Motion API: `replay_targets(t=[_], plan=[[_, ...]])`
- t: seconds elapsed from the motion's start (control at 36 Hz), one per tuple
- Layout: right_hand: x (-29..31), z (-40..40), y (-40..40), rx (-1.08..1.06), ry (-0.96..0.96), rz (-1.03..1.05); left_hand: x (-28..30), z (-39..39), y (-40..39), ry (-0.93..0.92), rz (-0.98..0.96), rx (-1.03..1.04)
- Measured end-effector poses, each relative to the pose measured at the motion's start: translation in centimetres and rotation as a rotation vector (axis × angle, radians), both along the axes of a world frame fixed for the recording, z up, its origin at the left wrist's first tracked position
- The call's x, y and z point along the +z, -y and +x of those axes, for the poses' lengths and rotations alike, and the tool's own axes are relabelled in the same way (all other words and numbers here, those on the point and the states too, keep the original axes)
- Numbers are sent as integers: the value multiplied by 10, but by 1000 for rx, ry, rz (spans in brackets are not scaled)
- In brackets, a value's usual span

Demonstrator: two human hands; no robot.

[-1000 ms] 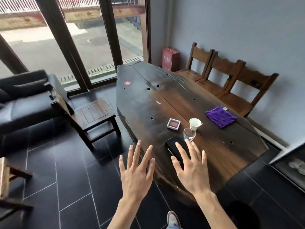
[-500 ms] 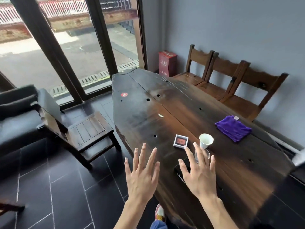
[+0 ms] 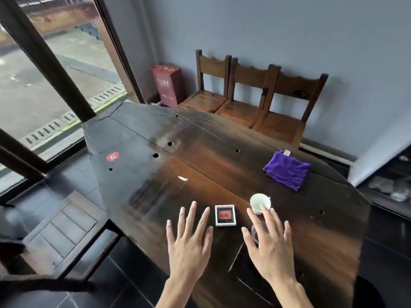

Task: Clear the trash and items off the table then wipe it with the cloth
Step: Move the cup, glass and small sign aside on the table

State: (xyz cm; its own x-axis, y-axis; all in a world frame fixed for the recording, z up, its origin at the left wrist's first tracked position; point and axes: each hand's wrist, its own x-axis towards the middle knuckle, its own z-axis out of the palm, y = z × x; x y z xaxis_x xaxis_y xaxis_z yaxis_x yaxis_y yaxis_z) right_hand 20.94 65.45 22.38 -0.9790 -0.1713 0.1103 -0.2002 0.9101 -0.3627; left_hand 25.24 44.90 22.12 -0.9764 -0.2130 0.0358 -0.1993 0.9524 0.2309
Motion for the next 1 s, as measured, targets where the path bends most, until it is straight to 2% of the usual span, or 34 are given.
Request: replay_targets(t=[0.25, 0.44, 0.75, 0.92, 1.0], plan=[[-26, -48, 17, -206, 51, 26, -41, -103, 25, 12, -9, -219], [-56, -86, 36, -331, 26, -104, -89, -180, 40, 44, 16, -394], [-112, -130, 40, -521, 47, -79, -166, -273, 32, 53, 1, -603], [-144, -145, 32, -567, 106, -98, -218, -308, 16, 239, -41, -647], [-156, -150, 29, -586, 138, -95, -239, -319, 8, 255, -27, -644]])
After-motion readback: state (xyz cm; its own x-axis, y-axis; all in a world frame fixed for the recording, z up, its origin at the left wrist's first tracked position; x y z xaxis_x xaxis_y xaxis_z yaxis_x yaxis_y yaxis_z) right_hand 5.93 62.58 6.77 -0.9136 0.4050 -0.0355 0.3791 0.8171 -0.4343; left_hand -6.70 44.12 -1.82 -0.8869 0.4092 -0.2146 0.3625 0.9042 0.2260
